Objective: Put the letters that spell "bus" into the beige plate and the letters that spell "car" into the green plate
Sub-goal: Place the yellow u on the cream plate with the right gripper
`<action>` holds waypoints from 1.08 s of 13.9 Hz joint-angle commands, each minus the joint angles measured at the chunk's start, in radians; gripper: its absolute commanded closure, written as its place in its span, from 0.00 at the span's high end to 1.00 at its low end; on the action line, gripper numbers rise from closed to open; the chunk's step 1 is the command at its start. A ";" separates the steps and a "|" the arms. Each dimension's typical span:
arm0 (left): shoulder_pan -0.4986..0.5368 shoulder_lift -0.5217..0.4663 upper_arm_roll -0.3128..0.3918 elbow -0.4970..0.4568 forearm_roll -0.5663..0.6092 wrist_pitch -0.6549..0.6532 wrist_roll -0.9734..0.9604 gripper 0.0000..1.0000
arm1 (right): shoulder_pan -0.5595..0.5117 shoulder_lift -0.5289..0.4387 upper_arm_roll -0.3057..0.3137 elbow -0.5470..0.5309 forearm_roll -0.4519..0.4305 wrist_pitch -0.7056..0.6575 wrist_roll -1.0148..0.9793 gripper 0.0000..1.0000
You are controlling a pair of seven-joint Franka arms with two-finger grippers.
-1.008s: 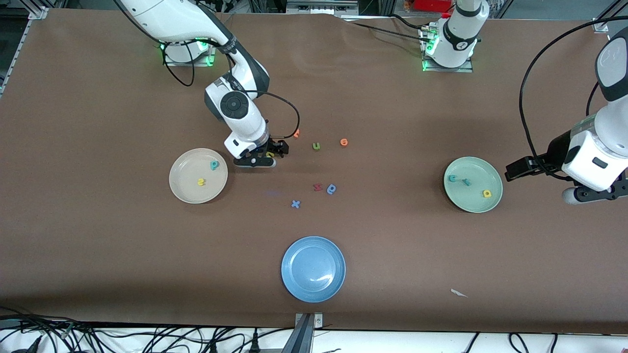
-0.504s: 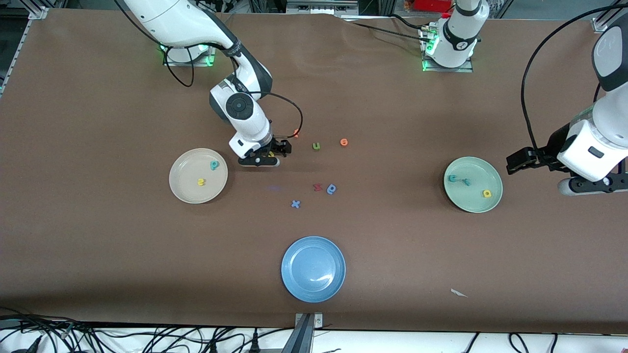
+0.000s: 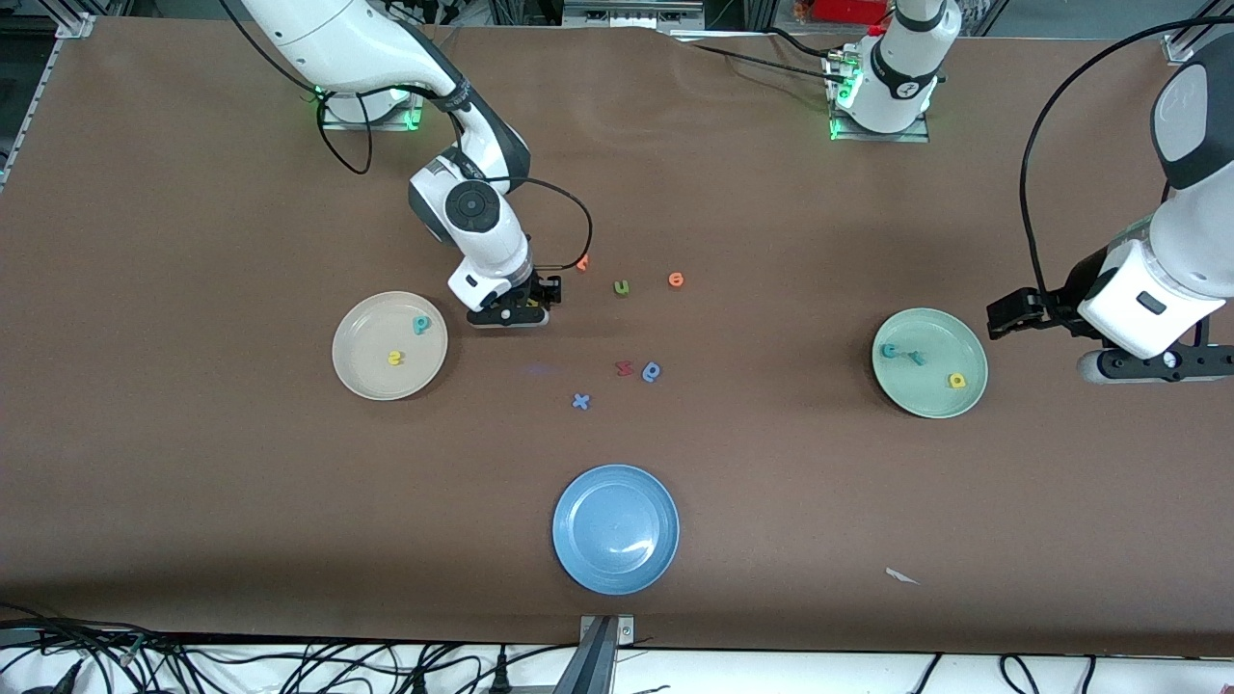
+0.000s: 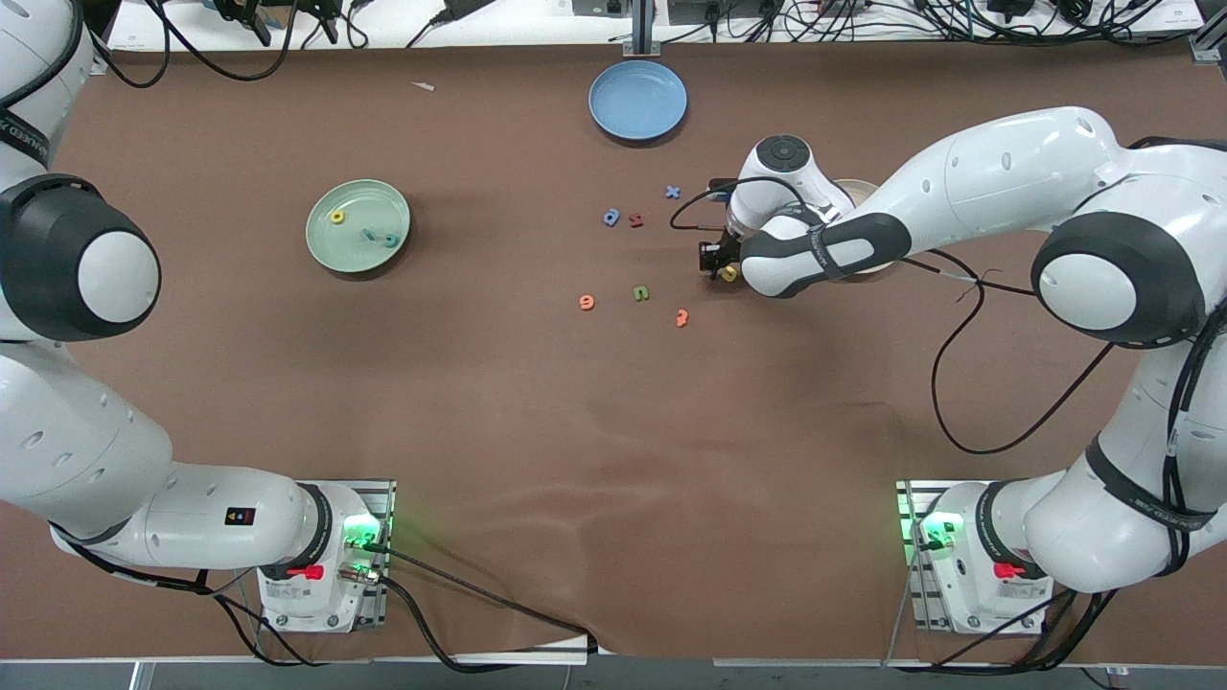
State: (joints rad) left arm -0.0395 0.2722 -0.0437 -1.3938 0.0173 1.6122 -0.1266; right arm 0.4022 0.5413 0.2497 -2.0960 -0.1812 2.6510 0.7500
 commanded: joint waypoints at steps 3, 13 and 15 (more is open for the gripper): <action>-0.014 -0.001 0.016 -0.008 -0.017 0.011 0.035 1.00 | 0.010 0.002 -0.014 -0.022 -0.032 0.015 0.020 0.38; -0.017 -0.002 0.015 0.026 -0.013 0.008 0.022 1.00 | -0.032 -0.067 -0.020 -0.013 -0.040 -0.089 -0.047 0.17; -0.017 -0.002 0.013 0.026 -0.014 0.006 0.022 1.00 | -0.083 -0.127 -0.017 -0.015 -0.040 -0.178 -0.147 0.17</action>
State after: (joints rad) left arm -0.0466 0.2759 -0.0420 -1.3784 0.0173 1.6223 -0.1220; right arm 0.3723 0.4955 0.2263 -2.0947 -0.2063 2.5575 0.6817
